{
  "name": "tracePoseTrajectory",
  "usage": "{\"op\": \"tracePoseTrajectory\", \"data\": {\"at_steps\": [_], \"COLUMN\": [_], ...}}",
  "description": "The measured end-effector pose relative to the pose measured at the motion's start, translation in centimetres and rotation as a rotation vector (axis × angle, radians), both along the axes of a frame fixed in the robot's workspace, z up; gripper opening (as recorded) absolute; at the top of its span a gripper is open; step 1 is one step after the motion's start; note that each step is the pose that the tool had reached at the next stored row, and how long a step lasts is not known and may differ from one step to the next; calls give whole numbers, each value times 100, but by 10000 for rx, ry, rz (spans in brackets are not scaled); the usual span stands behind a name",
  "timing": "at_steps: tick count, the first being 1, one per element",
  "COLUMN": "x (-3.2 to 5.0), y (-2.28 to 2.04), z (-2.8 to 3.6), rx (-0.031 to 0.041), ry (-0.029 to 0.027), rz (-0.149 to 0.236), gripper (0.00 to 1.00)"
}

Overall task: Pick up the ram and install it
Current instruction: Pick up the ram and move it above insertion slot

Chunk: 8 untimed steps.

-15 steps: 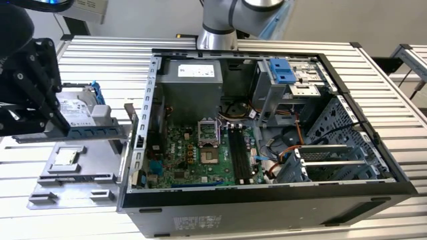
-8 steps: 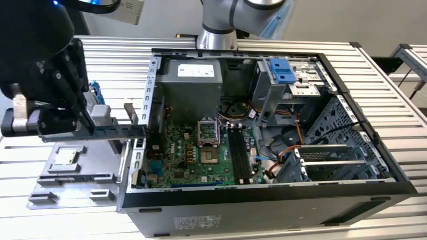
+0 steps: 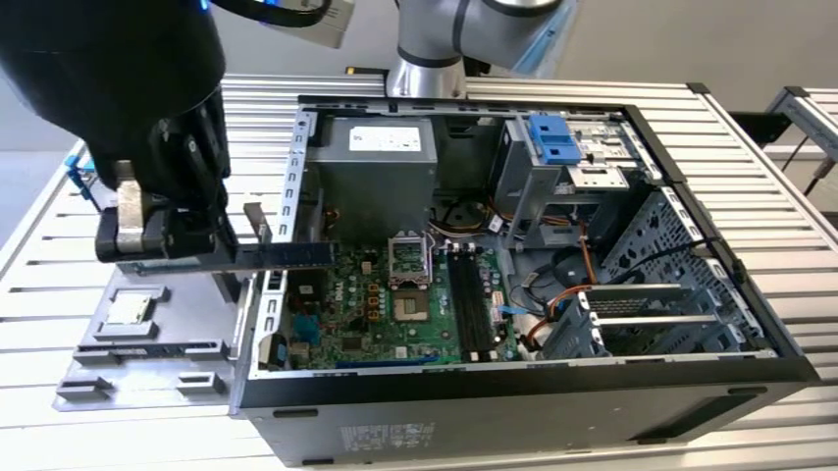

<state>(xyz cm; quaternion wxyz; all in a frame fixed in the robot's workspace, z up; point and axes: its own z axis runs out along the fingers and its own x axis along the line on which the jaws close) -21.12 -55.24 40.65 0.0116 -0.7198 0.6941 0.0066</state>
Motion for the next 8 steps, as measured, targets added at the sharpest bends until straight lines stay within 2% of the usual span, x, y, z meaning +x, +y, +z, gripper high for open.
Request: {"op": "tracePoseTrajectory", "data": {"at_steps": [8], "x": [312], "y": [47], "z": [0], "rx": [-5], "ry": [0], "rz": [0], "gripper": [0]}}
